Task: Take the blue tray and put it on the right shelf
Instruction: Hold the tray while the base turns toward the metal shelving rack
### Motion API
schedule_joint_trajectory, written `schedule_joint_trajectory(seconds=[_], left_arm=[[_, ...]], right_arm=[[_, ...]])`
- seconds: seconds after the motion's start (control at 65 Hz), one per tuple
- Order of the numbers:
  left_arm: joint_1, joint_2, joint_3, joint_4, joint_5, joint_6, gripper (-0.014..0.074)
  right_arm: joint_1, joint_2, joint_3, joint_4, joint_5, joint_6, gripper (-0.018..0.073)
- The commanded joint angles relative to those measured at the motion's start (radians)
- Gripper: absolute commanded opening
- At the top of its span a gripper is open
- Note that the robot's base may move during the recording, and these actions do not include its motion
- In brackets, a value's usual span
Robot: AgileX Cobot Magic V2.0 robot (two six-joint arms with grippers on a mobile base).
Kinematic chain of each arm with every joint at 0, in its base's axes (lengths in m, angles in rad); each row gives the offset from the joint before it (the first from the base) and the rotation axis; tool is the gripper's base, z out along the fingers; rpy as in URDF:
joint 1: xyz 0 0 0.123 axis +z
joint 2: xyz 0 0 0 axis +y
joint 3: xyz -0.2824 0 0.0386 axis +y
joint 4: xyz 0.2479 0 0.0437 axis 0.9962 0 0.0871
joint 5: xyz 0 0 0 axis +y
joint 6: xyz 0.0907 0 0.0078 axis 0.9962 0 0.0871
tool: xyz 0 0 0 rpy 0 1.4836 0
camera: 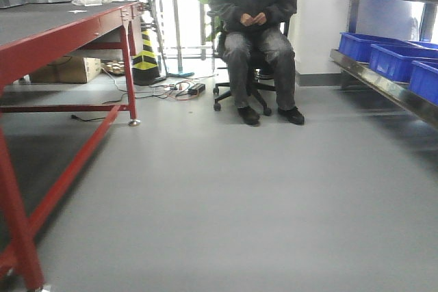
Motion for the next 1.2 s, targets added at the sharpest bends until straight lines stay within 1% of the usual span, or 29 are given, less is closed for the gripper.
schedule_joint_trajectory(seconds=[0.0,0.154,1.185], left_arm=[[-0.014,-0.027,-0.028,-0.038,0.070,0.031,-0.0048],[-0.014,-0.027,-0.028,-0.058,0.070,0.031,-0.0048],[-0.014,-0.027,-0.028,-0.062,0.070,0.031,-0.0048]], right_arm=[[0.005,-0.023,-0.033,0.017,-0.002,-0.021,0.0056],[0.005,-0.023,-0.033,0.017,-0.003,-0.021,0.0056],[0.005,-0.023,-0.033,0.017,-0.007,-0.021,0.0056]])
